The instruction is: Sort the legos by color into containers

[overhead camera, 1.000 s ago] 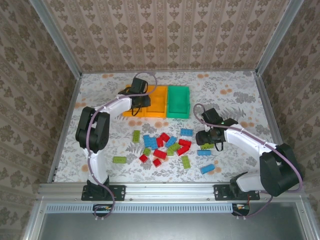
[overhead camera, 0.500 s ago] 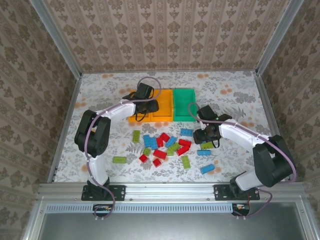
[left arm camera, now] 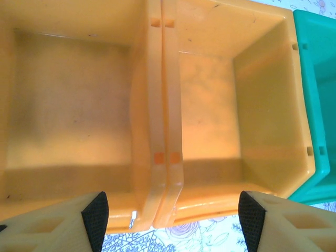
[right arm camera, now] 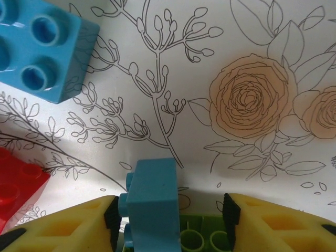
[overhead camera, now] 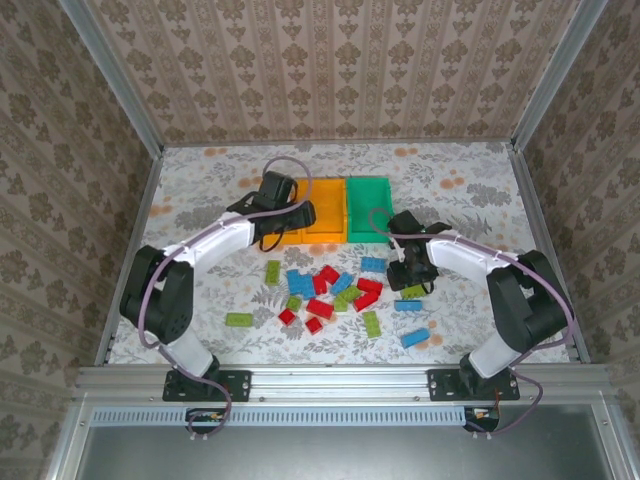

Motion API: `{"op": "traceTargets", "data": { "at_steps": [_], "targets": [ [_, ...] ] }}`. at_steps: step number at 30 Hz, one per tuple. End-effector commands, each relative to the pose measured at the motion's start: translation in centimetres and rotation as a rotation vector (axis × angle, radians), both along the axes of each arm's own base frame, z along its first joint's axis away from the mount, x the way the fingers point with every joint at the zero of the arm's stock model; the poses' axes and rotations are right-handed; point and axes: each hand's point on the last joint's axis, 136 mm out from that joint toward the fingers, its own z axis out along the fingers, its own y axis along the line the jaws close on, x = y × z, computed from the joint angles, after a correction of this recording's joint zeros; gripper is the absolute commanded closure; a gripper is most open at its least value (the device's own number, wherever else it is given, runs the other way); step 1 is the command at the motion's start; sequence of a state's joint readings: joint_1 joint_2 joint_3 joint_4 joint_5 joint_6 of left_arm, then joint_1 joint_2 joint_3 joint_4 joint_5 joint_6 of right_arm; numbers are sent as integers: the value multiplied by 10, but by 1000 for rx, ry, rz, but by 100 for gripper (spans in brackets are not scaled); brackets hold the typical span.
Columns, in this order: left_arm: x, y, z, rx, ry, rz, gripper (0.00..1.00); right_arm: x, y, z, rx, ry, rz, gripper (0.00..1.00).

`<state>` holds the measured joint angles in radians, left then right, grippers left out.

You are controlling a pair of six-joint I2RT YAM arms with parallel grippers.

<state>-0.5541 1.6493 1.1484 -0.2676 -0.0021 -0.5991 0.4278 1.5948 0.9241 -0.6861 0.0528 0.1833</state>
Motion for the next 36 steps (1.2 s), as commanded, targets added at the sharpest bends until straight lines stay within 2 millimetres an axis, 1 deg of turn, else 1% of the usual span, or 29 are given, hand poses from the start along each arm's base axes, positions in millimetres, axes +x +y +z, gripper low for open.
{"op": "traceTargets", "data": {
  "at_steps": [1, 2, 4, 7, 12, 15, 17, 20, 24, 26, 28, 29, 31, 34, 36],
  "targets": [
    [-3, 8, 8, 32, -51, -20, 31, 2, 2, 1, -24, 14, 19, 48],
    [-5, 9, 7, 38, -52, -24, 31, 2, 2, 1, -26, 19, 22, 50],
    [-8, 11, 5, 49, -49, -31, 31, 3, 2, 0, -34, 20, 24, 59],
    [-12, 14, 2, 59, -51, -35, 30, 5, 2, 3, -39, 5, 22, 69],
    [-17, 21, -1, 78, -54, -35, 30, 14, 2, 15, -30, -58, -9, 77],
    [-22, 26, -1, 94, -66, -41, 30, 24, 5, 30, -2, -122, -41, 80],
    [-26, 32, -1, 109, -82, -36, 30, 33, 10, 44, 34, -177, -58, 82],
    [-32, 40, 3, 119, -115, -40, 27, 49, 21, 71, 111, -267, -84, 83],
    [-44, 39, 12, 88, -192, -106, 26, 78, 41, 107, 260, -390, -129, 83],
    [-48, 45, 14, 102, -210, -100, 22, 95, 51, 120, 321, -433, -159, 80],
    [-53, 55, 10, 137, -208, -79, 18, 112, 65, 127, 376, -436, -176, 77],
    [-55, 60, 8, 152, -201, -68, 17, 119, 71, 129, 391, -431, -184, 77],
    [-60, 69, 3, 179, -183, -42, 14, 137, 78, 126, 389, -416, -217, 77],
    [-67, 79, -5, 203, -149, -24, 12, 160, 76, 112, 326, -399, -278, 77],
    [-72, 85, -11, 217, -125, -10, 12, 171, 78, 102, 306, -385, -297, 77]
  ]
}}
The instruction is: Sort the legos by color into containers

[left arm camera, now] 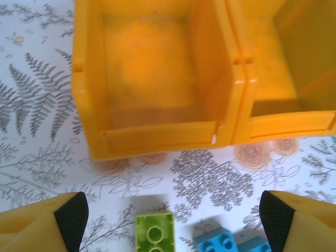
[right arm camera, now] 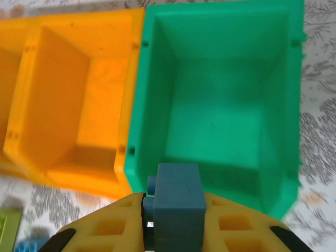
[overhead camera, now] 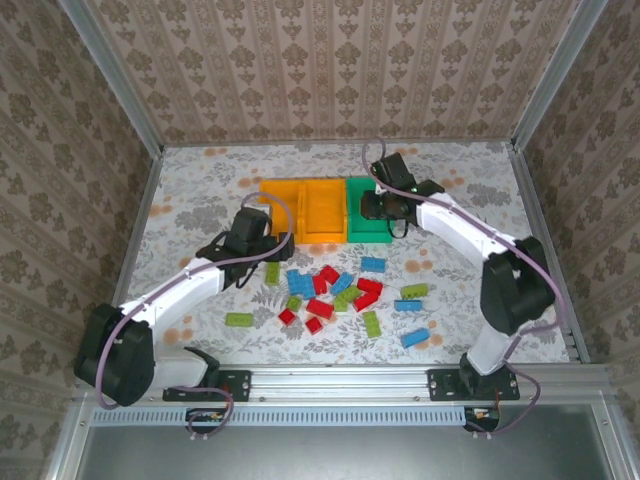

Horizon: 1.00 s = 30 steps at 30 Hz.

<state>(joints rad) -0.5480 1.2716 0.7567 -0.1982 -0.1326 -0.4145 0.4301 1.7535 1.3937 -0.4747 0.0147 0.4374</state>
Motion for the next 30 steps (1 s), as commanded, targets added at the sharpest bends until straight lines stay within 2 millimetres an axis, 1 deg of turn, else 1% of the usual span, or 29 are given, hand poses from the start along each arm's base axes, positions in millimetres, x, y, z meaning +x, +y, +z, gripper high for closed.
{"op": "traceTargets", "data": {
  "at_steps": [1, 5, 7, 10, 12, 14, 18, 20, 24, 27, 30],
  "targets": [
    [-10, 20, -11, 59, 37, 49, 11, 15, -2, -24, -20, 69, -79, 77],
    [-17, 29, -26, 75, 94, 73, 11, 27, -3, -47, -67, 129, -115, 76],
    [-20, 28, -32, 72, 119, 64, 12, 31, -3, -57, -85, 152, -130, 76],
    [-22, 25, -41, 55, 155, 41, 14, 33, -2, -66, -91, 173, -136, 73],
    [-22, 22, -48, 51, 186, 30, 17, 34, -1, -69, -89, 178, -138, 71],
    [-23, 19, -56, 42, 219, 15, 20, 34, -1, -71, -90, 184, -141, 65],
    [-23, 9, -66, 19, 259, -17, 26, 33, -2, -67, -91, 178, -143, 56],
    [-24, 9, -72, 18, 280, -18, 29, 33, -3, -64, -92, 173, -142, 50],
    [-25, 6, -79, 17, 311, -26, 33, 28, -3, -53, -74, 159, -138, 44],
    [-25, 9, -86, 33, 332, -13, 36, 18, -4, -41, -56, 144, -135, 37],
    [-25, 11, -92, 43, 349, -1, 47, 2, -10, -30, -51, 131, -146, 33]
  ]
}}
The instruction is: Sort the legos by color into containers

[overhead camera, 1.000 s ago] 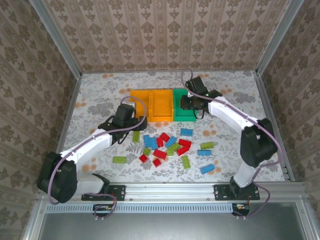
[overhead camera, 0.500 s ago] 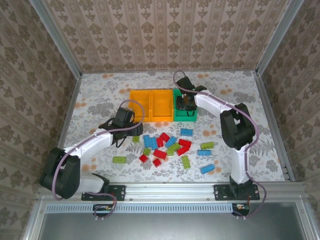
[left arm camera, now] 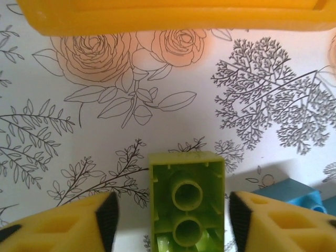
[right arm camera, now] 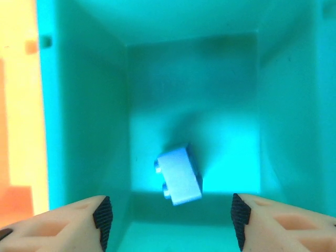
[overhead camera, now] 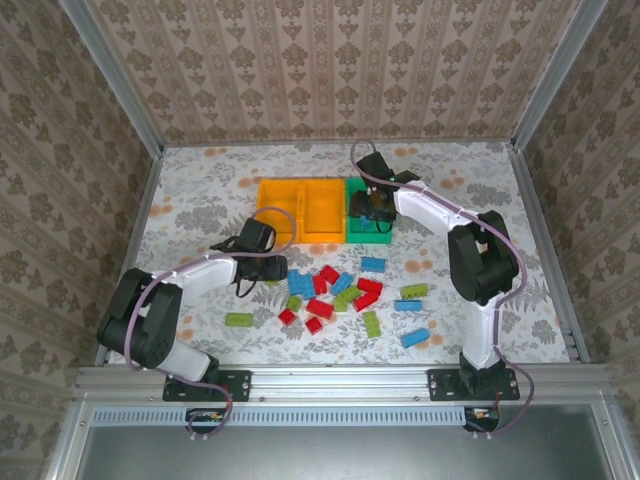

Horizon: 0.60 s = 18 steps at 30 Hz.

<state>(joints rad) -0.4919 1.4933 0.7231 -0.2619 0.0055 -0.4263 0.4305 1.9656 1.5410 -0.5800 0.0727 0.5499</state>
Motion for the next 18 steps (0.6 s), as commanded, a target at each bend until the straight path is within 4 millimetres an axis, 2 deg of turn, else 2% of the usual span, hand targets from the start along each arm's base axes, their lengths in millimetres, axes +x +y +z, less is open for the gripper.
{"op": "traceTargets", "data": {
  "at_steps": [1, 7, 10, 12, 17, 18],
  "targets": [
    [4, 0, 0, -5, 18, 19, 51, -23, -12, 25, 1, -22, -28, 32],
    [9, 1, -6, -13, 31, 32, 65, -66, -37, 26, -15, 0, -77, 27],
    [14, -4, 2, -42, 14, 31, 70, -89, -49, 24, -23, 25, -106, 26],
    [19, -7, 15, -60, -16, 28, 72, -106, -56, 22, -24, 41, -130, 25],
    [44, -14, 66, -86, -149, 17, 72, -158, -80, 3, -12, 129, -257, 21],
    [55, -7, 77, -85, -179, 37, 71, -170, -85, -4, -13, 165, -288, 21]
  ]
}}
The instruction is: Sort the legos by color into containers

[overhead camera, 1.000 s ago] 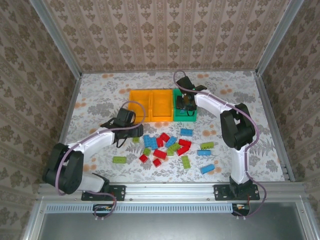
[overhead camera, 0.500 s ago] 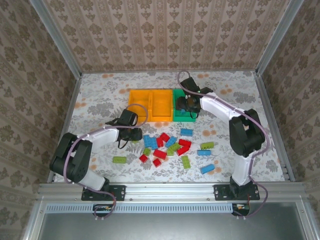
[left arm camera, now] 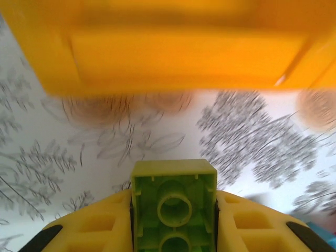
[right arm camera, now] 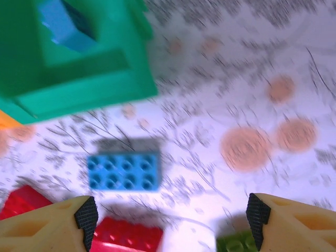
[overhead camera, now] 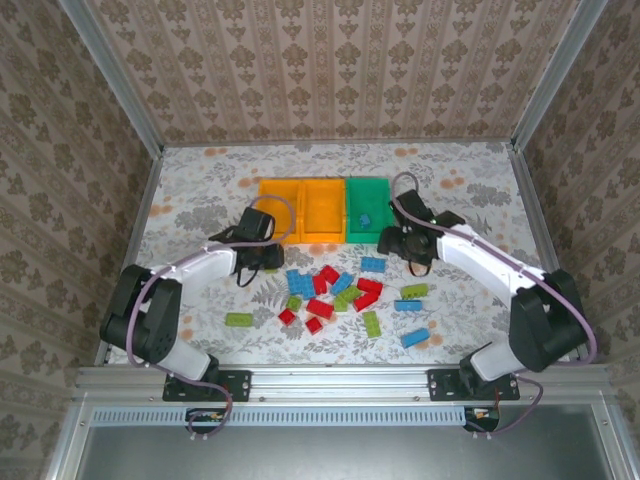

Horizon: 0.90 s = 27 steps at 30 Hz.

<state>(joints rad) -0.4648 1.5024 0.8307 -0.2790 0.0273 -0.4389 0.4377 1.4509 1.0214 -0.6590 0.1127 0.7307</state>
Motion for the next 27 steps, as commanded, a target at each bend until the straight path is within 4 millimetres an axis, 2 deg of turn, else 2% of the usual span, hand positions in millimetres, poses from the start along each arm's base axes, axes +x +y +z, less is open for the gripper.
{"op": "traceTargets", "data": {
  "at_steps": [1, 4, 8, 11, 16, 21, 27],
  "targets": [
    [33, 2, 58, -26, -150, 9, 71, -43, -20, -12, -5, 96, -138, 21],
    [55, -2, 84, -17, -216, -9, 70, -75, -28, -16, 18, 131, -203, 20],
    [86, -2, 97, -12, -264, -10, 70, -103, -37, -10, 77, 109, -298, 20],
    [109, -3, 92, -43, -251, -3, 70, -125, -43, -7, 110, 130, -355, 20],
    [133, -14, 79, -78, -238, -10, 68, -154, -39, -2, 176, 194, -402, 22],
    [145, -16, 63, -60, -214, -8, 66, -171, -24, -15, 262, 275, -431, 22],
    [149, -18, 61, -64, -220, -8, 53, -195, -19, -32, 246, 379, -430, 23]
  ]
}}
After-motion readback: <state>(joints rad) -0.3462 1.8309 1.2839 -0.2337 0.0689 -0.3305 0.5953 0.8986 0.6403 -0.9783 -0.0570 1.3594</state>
